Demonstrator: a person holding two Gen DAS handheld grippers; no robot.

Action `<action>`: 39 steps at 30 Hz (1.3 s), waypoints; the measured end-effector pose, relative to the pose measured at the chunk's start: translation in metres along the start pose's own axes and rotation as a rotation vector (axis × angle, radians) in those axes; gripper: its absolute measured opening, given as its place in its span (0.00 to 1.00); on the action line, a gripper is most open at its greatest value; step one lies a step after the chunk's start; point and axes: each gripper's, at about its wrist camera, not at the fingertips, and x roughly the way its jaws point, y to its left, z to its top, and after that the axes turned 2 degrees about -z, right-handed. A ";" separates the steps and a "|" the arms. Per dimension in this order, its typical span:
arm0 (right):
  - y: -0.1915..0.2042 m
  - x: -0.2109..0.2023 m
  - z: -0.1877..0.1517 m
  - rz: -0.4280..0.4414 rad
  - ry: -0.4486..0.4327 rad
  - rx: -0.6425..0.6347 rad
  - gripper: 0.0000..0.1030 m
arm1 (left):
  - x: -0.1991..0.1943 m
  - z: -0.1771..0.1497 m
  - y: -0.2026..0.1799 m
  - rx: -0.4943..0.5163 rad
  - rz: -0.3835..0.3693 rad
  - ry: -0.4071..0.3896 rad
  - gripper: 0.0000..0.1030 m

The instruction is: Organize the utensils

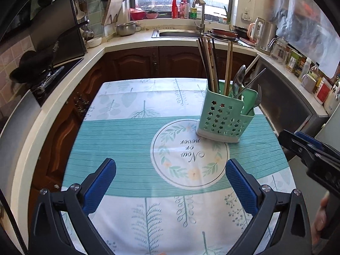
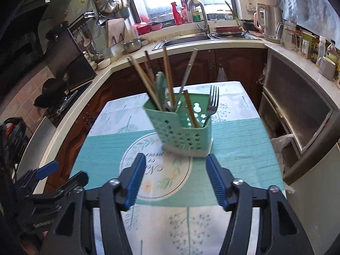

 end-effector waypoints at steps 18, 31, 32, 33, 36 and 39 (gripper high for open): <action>0.086 -0.105 -0.059 0.019 -0.042 -0.094 0.78 | -0.050 -0.033 0.015 -0.054 0.103 -0.059 0.99; 0.073 -0.099 -0.050 0.019 -0.039 -0.056 0.78 | -0.053 -0.033 0.013 -0.034 0.110 -0.072 0.99; 0.073 -0.098 -0.050 0.019 -0.037 -0.055 0.78 | -0.053 -0.033 0.013 -0.035 0.111 -0.071 0.99; 0.072 -0.099 -0.050 0.020 -0.036 -0.055 0.78 | -0.052 -0.033 0.013 -0.035 0.111 -0.069 0.99; 0.071 -0.093 -0.046 0.024 -0.029 -0.050 0.78 | -0.051 -0.033 0.014 -0.034 0.114 -0.064 0.99; 0.070 -0.090 -0.044 0.026 -0.022 -0.047 0.78 | -0.049 -0.033 0.014 -0.032 0.116 -0.058 0.99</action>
